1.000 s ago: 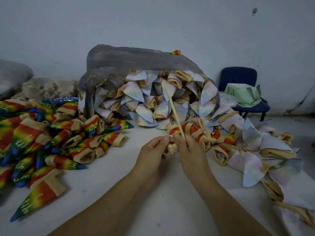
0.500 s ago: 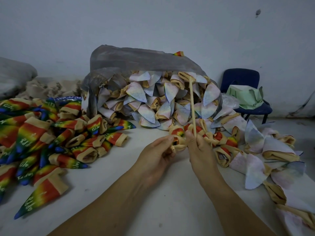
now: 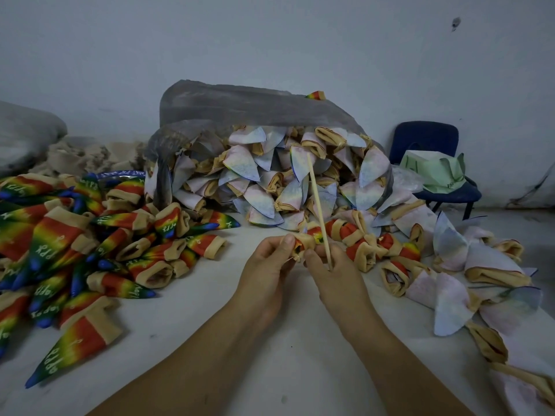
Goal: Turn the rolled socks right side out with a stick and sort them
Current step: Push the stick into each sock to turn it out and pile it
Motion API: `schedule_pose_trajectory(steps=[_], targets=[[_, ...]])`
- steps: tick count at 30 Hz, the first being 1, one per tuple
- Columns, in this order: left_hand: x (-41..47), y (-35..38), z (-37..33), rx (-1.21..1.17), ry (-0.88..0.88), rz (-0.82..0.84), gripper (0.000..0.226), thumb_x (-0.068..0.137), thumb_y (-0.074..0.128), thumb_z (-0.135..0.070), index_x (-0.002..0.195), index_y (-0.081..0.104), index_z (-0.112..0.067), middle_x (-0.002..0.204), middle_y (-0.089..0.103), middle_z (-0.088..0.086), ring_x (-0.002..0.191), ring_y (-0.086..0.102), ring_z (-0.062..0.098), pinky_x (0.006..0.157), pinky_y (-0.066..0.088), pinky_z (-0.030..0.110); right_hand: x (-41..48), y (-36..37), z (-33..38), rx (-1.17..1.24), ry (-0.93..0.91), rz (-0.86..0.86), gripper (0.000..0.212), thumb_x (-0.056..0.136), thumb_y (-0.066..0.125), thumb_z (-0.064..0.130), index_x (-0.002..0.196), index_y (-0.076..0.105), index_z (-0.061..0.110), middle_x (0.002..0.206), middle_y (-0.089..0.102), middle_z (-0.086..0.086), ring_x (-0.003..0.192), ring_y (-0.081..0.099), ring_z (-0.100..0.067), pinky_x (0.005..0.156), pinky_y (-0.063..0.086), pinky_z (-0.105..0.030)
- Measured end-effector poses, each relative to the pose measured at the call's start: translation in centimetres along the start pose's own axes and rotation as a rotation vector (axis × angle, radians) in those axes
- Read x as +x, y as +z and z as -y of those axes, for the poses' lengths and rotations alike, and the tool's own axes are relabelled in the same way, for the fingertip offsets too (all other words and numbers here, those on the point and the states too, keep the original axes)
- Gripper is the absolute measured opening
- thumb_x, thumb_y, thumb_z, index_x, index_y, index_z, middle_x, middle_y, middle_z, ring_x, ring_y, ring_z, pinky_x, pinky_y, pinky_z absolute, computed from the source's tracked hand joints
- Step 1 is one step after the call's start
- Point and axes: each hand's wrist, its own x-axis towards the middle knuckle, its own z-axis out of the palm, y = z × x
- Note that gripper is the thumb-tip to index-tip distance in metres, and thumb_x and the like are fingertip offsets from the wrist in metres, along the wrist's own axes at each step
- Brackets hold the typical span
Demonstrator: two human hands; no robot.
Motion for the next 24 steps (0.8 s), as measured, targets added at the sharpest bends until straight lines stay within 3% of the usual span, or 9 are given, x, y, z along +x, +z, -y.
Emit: schedule_pose_trajectory(steps=[3, 8, 13, 15, 17, 20, 21, 24], targets=[[-0.1, 0.2, 0.2, 0.063, 0.053, -0.033, 0.013, 0.095, 0.061, -0.023, 0.096, 0.068, -0.012, 0.095, 0.076, 0.007, 0.095, 0.068, 0.018, 0.084, 0.049, 0.027, 0.0, 0.3, -0.1, -0.004, 0.041, -0.031, 0.010, 0.088, 0.058, 0.038, 0.080, 0.057, 0.031, 0.070, 0.061, 0.013, 0.061, 0.056, 0.001, 0.055, 0.041, -0.020], [-0.3, 0.5, 0.3, 0.019, 0.053, -0.019, 0.012, 0.096, 0.060, -0.019, 0.098, 0.066, -0.009, 0.101, 0.075, 0.013, 0.096, 0.070, 0.021, 0.082, 0.052, 0.026, 0.0, 0.7, -0.1, 0.103, 0.103, -0.055, 0.011, 0.087, 0.056, 0.029, 0.076, 0.053, 0.028, 0.053, 0.055, 0.018, 0.043, 0.046, 0.001, 0.045, 0.039, -0.023], [-0.5, 0.7, -0.2, -0.164, -0.070, -0.007, 0.009, 0.092, 0.062, -0.017, 0.096, 0.065, -0.009, 0.090, 0.075, 0.008, 0.080, 0.072, 0.012, 0.072, 0.053, 0.022, 0.1, 0.4, 0.0, 0.134, 0.079, -0.065, 0.013, 0.088, 0.054, 0.026, 0.076, 0.052, 0.027, 0.052, 0.052, 0.018, 0.042, 0.042, 0.000, 0.044, 0.037, -0.021], [-0.4, 0.7, -0.6, -0.227, -0.137, 0.020, 0.013, 0.089, 0.064, -0.019, 0.097, 0.063, -0.009, 0.096, 0.075, 0.010, 0.088, 0.070, 0.015, 0.077, 0.051, 0.024, 0.2, 0.4, 0.0, 0.122, 0.049, -0.069, 0.015, 0.089, 0.054, 0.026, 0.075, 0.051, 0.028, 0.051, 0.051, 0.019, 0.042, 0.041, 0.000, 0.047, 0.037, -0.023], [-0.4, 0.5, -1.1, -0.283, -0.206, 0.075, 0.021, 0.087, 0.063, -0.022, 0.102, 0.062, -0.008, 0.116, 0.071, 0.017, 0.108, 0.065, 0.022, 0.089, 0.049, 0.027, 0.2, 0.5, 0.1, 0.124, 0.034, -0.053, 0.016, 0.089, 0.054, 0.024, 0.074, 0.050, 0.029, 0.052, 0.050, 0.019, 0.044, 0.040, 0.000, 0.048, 0.036, -0.023], [-0.4, 0.1, -1.6, -0.318, -0.260, 0.164, 0.016, 0.098, 0.053, -0.027, 0.105, 0.058, -0.014, 0.126, 0.065, 0.023, 0.125, 0.058, 0.029, 0.108, 0.039, 0.035, -0.1, 0.8, 0.4, 0.169, 0.080, 0.000, 0.016, 0.089, 0.053, 0.023, 0.074, 0.050, 0.028, 0.051, 0.048, 0.015, 0.043, 0.040, 0.000, 0.045, 0.035, -0.021], [-0.3, 0.1, -1.5, -0.306, -0.251, 0.167, 0.015, 0.100, 0.051, -0.028, 0.104, 0.057, -0.015, 0.123, 0.067, 0.021, 0.122, 0.060, 0.029, 0.108, 0.041, 0.036, -0.1, 0.7, 0.5, 0.228, 0.121, 0.001, 0.016, 0.090, 0.053, 0.020, 0.075, 0.051, 0.025, 0.050, 0.046, 0.013, 0.041, 0.038, 0.000, 0.043, 0.035, -0.020], [-0.1, 0.0, -0.7, -0.169, -0.172, 0.095, 0.014, 0.097, 0.055, -0.027, 0.099, 0.059, -0.013, 0.108, 0.070, 0.014, 0.098, 0.068, 0.022, 0.085, 0.052, 0.032, 0.1, 0.0, 0.8, 0.453, 0.243, -0.032, 0.013, 0.093, 0.050, 0.014, 0.081, 0.053, 0.017, 0.050, 0.041, 0.008, 0.039, 0.033, -0.003, 0.038, 0.034, -0.018]])
